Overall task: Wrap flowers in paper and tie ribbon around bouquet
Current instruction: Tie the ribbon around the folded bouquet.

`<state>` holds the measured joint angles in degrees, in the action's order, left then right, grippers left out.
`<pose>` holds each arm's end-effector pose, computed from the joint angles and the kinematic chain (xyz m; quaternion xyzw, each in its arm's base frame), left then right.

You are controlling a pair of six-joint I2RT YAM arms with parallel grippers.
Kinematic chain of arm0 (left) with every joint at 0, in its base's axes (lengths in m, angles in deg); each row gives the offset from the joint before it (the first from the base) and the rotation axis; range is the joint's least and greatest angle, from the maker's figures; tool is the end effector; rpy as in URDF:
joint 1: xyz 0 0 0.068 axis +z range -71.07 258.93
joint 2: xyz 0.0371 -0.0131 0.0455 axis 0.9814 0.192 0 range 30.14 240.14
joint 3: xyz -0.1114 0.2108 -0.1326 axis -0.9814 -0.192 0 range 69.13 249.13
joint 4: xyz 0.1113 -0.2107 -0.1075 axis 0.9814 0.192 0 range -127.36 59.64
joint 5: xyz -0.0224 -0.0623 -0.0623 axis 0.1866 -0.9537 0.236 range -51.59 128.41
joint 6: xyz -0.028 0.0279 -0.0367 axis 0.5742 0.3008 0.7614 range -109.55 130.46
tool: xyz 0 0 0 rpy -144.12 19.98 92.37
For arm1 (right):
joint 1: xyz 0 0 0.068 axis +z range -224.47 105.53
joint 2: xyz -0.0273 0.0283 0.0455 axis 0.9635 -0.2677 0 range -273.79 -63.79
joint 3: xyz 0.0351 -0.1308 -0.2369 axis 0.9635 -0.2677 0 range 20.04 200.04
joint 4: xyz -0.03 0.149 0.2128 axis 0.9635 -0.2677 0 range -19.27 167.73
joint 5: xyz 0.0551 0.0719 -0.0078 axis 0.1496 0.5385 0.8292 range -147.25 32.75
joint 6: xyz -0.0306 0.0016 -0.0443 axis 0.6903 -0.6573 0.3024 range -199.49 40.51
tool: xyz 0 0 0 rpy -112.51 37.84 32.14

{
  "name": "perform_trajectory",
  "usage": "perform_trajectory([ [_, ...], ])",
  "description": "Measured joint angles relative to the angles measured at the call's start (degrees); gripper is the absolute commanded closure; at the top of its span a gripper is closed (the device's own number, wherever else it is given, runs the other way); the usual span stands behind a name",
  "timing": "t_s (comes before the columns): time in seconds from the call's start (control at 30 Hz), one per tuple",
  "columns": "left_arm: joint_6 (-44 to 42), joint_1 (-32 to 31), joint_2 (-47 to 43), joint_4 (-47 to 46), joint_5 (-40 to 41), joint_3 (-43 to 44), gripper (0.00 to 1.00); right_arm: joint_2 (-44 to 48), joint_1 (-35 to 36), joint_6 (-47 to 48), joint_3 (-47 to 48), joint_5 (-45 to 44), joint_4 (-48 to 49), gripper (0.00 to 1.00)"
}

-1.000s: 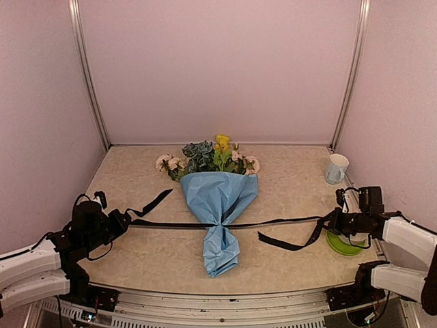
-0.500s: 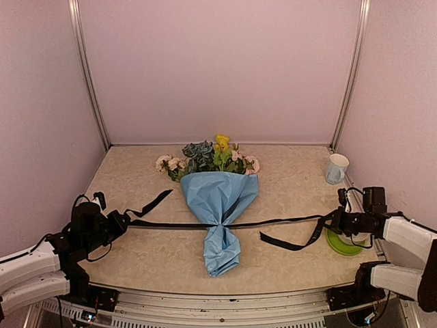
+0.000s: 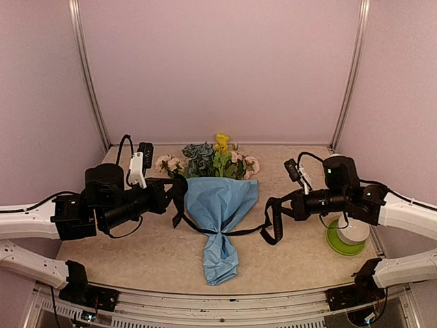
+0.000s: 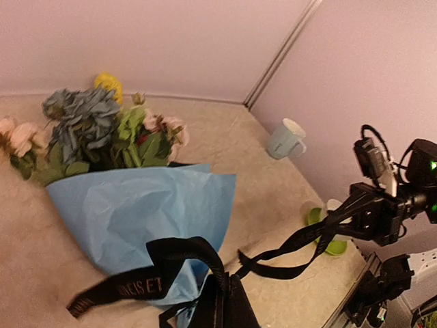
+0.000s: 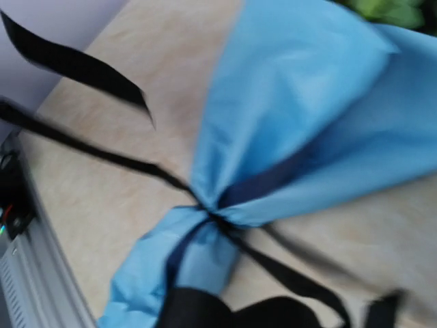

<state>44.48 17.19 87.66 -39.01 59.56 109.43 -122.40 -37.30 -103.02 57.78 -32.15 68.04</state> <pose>0.1216 -0.1993 0.2922 0.0797 0.7866 -0.3430 0.5072 0.1696 0.1475 0.2537 -0.2077 0.8289 0.4074 0.3222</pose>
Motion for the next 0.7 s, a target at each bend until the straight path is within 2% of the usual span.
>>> perform_trajectory([
  [0.1,-3.54,-4.00,2.32,-2.32,1.73,3.89,1.00,-2.38,4.13,0.55,2.43,-1.92,-0.96,1.00],
  [0.13,-4.35,-5.07,2.91,-2.60,2.23,4.11,1.00,-3.21,4.96,0.50,2.60,-3.04,-1.99,0.85],
  [0.2,-5.60,-7.02,3.67,-2.58,3.50,4.04,1.00,-3.96,5.77,-0.44,2.40,-5.90,-5.03,0.47],
  [0.33,-8.09,-10.36,3.76,-3.19,5.14,3.98,1.00,-4.83,5.84,-3.74,2.14,-15.39,-15.63,0.01],
  [0.4,-9.05,-10.99,3.67,-3.91,5.42,3.96,1.00,-6.80,6.03,-4.44,4.59,-19.58,-21.46,0.00],
  [0.5,-10.29,-11.02,3.54,-4.81,6.29,3.93,1.00,-8.44,8.74,-3.02,9.55,-24.35,-22.99,0.00],
  [0.57,-10.45,-11.02,3.37,-5.05,7.41,3.93,1.00,-8.39,12.48,-0.66,12.00,-26.32,-18.86,0.02],
  [0.6,-10.43,-11.02,3.26,-5.14,8.26,3.93,1.00,-8.55,14.49,1.05,12.52,-26.53,-15.30,0.06],
  [0.7,-10.38,-11.02,3.19,-5.86,10.99,3.89,1.00,-11.13,19.43,7.04,12.63,-22.12,-3.28,0.15],
])
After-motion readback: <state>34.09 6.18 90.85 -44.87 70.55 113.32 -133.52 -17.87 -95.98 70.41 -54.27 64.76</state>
